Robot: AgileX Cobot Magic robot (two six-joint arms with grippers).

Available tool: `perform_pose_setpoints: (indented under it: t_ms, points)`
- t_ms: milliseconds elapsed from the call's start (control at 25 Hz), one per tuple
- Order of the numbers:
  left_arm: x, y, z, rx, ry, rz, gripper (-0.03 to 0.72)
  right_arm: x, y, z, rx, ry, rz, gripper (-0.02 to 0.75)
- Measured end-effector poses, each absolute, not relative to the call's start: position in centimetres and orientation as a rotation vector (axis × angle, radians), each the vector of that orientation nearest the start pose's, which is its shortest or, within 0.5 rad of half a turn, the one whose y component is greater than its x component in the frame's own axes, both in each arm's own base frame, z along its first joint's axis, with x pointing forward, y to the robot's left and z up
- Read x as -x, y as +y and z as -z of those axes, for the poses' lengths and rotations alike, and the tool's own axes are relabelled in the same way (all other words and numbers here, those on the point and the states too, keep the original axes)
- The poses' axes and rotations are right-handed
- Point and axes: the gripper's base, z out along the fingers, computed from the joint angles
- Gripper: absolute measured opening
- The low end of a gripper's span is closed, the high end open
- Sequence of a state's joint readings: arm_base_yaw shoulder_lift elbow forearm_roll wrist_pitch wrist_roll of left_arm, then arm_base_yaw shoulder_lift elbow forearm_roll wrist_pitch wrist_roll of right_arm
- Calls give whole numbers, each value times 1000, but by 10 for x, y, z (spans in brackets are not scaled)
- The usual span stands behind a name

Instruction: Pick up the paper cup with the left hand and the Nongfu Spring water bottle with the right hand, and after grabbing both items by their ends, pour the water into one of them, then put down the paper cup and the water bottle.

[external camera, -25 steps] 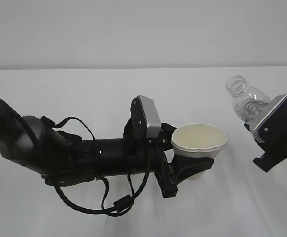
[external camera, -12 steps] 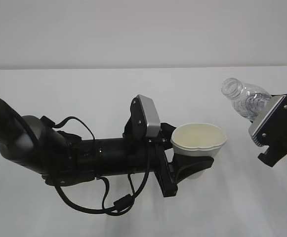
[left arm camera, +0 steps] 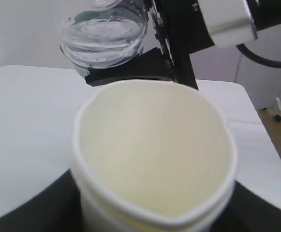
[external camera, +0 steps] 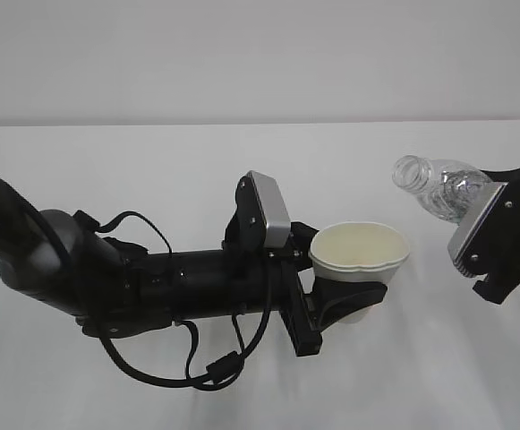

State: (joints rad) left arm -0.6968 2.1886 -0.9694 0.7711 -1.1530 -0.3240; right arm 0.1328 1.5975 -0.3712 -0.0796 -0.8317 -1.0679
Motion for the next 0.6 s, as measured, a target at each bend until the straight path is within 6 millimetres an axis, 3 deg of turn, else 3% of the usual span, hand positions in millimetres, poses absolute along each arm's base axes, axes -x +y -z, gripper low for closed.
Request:
perform_pose_setpoints:
  t_ms: [600]
  points:
    - [-262,-296,-105,-1126,1373,1055,430,-255,40,-161,1268,1432,729,403]
